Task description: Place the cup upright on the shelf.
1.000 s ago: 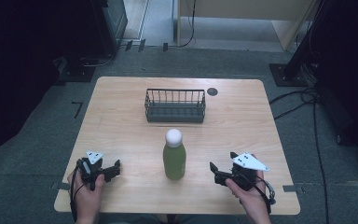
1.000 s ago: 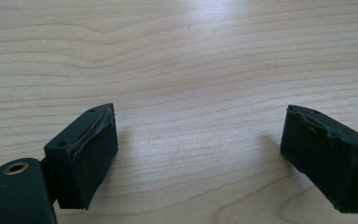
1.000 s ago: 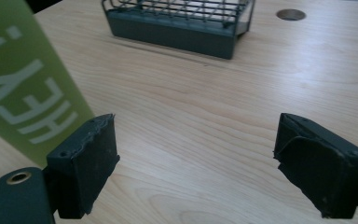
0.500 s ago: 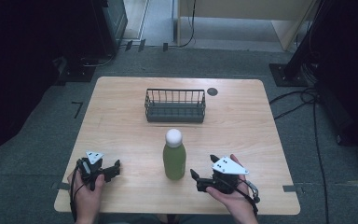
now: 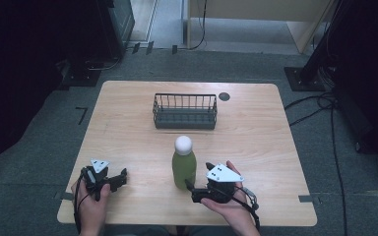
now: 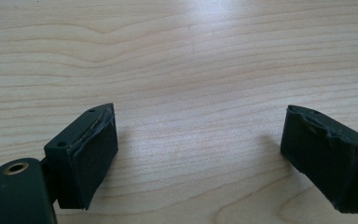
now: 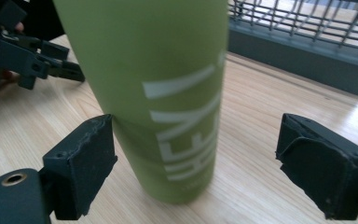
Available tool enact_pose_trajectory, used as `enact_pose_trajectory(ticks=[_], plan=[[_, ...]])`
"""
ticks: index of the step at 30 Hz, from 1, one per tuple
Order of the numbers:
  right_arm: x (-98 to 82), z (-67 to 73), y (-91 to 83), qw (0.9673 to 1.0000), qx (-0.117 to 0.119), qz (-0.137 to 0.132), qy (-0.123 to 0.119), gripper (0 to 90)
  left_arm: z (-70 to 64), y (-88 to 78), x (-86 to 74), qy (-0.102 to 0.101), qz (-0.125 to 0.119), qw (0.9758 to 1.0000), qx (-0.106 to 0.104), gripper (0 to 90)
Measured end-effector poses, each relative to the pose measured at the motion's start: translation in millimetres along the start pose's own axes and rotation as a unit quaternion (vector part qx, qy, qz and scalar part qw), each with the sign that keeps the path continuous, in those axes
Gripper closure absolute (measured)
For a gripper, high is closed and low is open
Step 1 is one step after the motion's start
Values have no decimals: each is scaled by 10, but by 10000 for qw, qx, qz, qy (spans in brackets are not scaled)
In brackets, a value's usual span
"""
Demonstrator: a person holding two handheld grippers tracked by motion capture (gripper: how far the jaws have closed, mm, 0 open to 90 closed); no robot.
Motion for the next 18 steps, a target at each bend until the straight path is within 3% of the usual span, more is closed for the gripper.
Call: enact_pose_trajectory(ticks=[18], plan=[[109, 144, 276, 9997, 133, -152, 105, 136, -2, 1, 0, 15, 2, 10000, -1, 114]])
Point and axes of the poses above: each handheld gripper's, and its own axes: y roughly forward along the jaws, x roughly out of its top, z roughly to its left, the point moved 4 cm from there along y, roughly forward along the jaws, and after that the axes turned 2 degrees about y, right-handed, at the moved point
